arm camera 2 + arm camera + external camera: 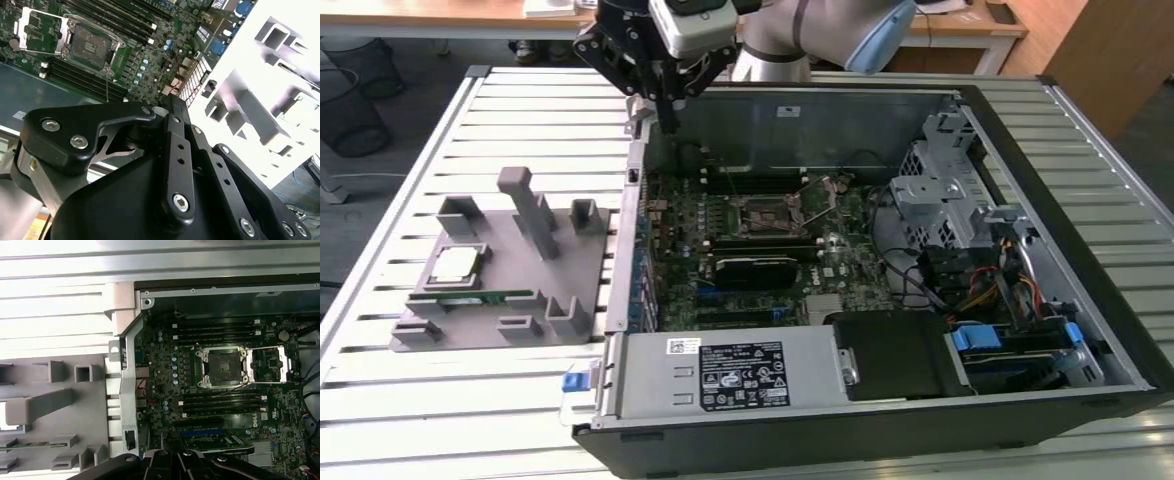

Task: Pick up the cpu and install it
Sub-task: 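Reach for the cpu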

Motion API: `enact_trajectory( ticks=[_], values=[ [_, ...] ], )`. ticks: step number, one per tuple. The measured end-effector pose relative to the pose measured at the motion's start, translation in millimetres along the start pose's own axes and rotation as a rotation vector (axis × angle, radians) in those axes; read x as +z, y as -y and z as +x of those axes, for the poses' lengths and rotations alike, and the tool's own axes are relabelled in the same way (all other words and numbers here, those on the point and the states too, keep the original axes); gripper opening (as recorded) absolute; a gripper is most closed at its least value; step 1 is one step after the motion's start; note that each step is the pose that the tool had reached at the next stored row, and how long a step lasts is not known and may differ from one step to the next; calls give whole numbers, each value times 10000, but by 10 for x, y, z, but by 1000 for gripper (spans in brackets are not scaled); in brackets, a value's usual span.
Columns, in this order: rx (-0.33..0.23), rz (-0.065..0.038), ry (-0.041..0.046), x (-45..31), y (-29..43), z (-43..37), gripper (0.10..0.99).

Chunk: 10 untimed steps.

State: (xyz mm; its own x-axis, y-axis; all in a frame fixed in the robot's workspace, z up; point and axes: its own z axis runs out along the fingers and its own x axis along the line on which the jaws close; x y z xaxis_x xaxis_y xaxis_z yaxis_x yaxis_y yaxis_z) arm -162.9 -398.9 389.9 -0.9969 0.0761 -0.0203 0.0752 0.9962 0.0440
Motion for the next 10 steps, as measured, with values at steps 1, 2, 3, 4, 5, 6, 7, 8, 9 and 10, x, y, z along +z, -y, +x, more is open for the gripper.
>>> enact_trajectory(
  ticks=[1,2,3,4,5,6,7,8,9,10],
  values=[
    [1,-1,-2,1,1,18,106],
    [1,-1,-5,2,2,33,106],
    [2,0,-9,3,3,46,106],
    [2,0,-12,4,3,59,106],
    [2,1,-17,5,4,72,106],
    [2,1,-20,6,4,85,106],
    [2,2,-24,7,5,98,106],
    [2,1,-28,8,5,111,106],
    [3,2,-32,9,6,125,106],
    [3,2,-36,10,7,139,106]
  ],
)
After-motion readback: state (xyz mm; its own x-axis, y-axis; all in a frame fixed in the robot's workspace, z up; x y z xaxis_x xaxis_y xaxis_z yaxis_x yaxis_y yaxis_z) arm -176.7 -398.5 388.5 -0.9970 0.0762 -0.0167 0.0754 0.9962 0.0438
